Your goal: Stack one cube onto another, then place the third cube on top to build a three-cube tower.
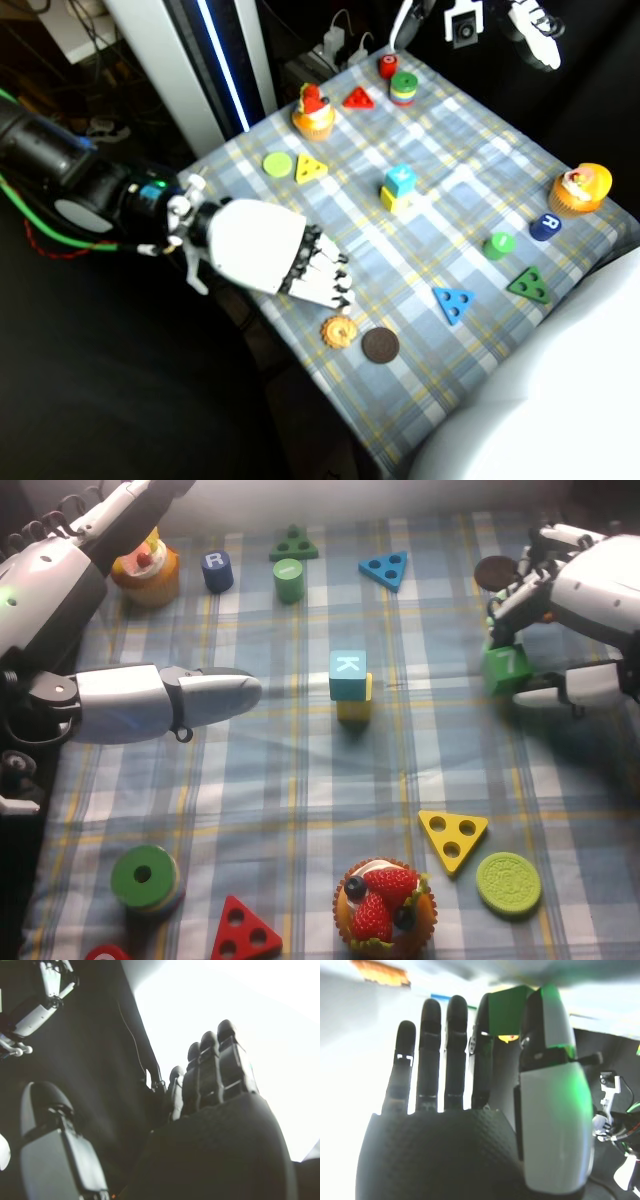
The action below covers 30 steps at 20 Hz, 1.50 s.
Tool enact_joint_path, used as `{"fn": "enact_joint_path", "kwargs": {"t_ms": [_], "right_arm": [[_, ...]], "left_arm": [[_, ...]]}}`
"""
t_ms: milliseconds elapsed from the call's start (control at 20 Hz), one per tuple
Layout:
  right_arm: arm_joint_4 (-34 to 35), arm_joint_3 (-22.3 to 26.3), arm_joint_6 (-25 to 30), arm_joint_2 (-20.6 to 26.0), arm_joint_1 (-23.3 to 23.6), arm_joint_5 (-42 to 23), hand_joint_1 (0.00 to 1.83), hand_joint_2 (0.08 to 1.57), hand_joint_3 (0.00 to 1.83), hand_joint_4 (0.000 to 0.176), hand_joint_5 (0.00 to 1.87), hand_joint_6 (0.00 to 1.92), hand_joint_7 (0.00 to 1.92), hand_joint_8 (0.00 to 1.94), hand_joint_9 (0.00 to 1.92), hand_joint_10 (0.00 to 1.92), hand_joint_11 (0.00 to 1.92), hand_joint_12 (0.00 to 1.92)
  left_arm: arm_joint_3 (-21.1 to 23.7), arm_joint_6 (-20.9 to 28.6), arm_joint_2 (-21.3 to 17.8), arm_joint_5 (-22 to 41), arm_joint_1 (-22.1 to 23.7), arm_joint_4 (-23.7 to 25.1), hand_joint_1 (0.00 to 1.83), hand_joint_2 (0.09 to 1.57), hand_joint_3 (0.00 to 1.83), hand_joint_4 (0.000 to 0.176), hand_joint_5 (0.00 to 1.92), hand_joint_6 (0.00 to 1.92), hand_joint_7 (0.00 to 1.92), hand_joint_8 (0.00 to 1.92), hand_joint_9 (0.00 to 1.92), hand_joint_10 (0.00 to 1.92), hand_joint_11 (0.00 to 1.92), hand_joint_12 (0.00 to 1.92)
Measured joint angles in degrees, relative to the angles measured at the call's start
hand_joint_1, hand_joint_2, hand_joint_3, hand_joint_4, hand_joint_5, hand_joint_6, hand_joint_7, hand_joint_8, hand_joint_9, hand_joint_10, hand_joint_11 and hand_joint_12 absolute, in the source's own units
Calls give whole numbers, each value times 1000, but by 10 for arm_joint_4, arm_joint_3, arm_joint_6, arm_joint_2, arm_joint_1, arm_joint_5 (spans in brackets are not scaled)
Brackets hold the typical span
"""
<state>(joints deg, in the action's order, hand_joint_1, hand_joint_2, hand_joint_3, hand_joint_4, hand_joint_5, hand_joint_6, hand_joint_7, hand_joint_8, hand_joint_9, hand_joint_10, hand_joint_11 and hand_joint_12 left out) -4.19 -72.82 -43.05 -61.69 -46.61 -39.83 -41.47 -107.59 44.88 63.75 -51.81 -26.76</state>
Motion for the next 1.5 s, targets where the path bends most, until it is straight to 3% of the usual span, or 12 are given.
{"fn": "enact_joint_path", "kwargs": {"t_ms": [150, 350, 400, 500, 600, 850, 1000, 1500], "right_arm": [[-92, -10, 76, -3, 35, -6, 1161, 1083, 0, 0, 1047, 870, 918, 17, 730, 20, 49, 1215], [-197, -36, 156, -30, 109, -25, 1153, 1080, 0, 0, 1053, 857, 867, 3, 740, 4, 206, 972], [-221, -41, 171, -42, 122, -30, 1166, 1077, 0, 0, 1059, 843, 873, 3, 725, 0, 183, 985], [-246, -53, 189, -63, 133, -36, 1180, 1067, 0, 0, 1083, 802, 888, 3, 723, 0, 165, 1034], [-265, -67, 209, -81, 136, -31, 1181, 1068, 0, 0, 1080, 806, 854, 0, 639, 9, 2, 1226], [-278, -82, 216, -96, 146, -22, 1173, 1073, 1, 0, 1066, 834, 803, 0, 569, 1, 0, 1009], [-291, -86, 217, -109, 147, -18, 1171, 1074, 1, 0, 1062, 842, 783, 2, 579, 3, 0, 1064], [-303, -90, 218, -116, 148, -4, 1174, 1075, 1, 0, 1062, 838, 814, 6, 585, 4, 0, 995]], "left_arm": [[0, 1, 0, -2, 0, 0, 712, 779, 1, 176, 8, 0, 108, 0, 117, 2, 97, 106], [-7, 2, -3, -20, -3, 0, 708, 776, 0, 176, 21, 4, 116, 3, 130, 6, 122, 127], [-9, 2, -7, -27, -6, -2, 703, 767, 0, 176, 32, 7, 121, 4, 140, 9, 128, 133], [-14, 1, -9, -37, -7, -12, 724, 759, 1, 176, 40, 0, 115, 3, 151, 1, 60, 341], [-14, 1, -14, -41, -7, -9, 730, 759, 1, 176, 50, 1, 127, 0, 155, 0, 8, 488], [-17, 2, -16, -50, -7, -10, 722, 753, 0, 176, 62, 3, 125, 1, 162, 3, 19, 505], [-17, 2, -16, -50, -7, -9, 723, 753, 0, 176, 59, 2, 113, 0, 149, 0, 2, 509], [-20, 1, -16, -50, -7, -9, 747, 746, 0, 176, 39, 1, 102, 0, 128, 0, 0, 469]]}}
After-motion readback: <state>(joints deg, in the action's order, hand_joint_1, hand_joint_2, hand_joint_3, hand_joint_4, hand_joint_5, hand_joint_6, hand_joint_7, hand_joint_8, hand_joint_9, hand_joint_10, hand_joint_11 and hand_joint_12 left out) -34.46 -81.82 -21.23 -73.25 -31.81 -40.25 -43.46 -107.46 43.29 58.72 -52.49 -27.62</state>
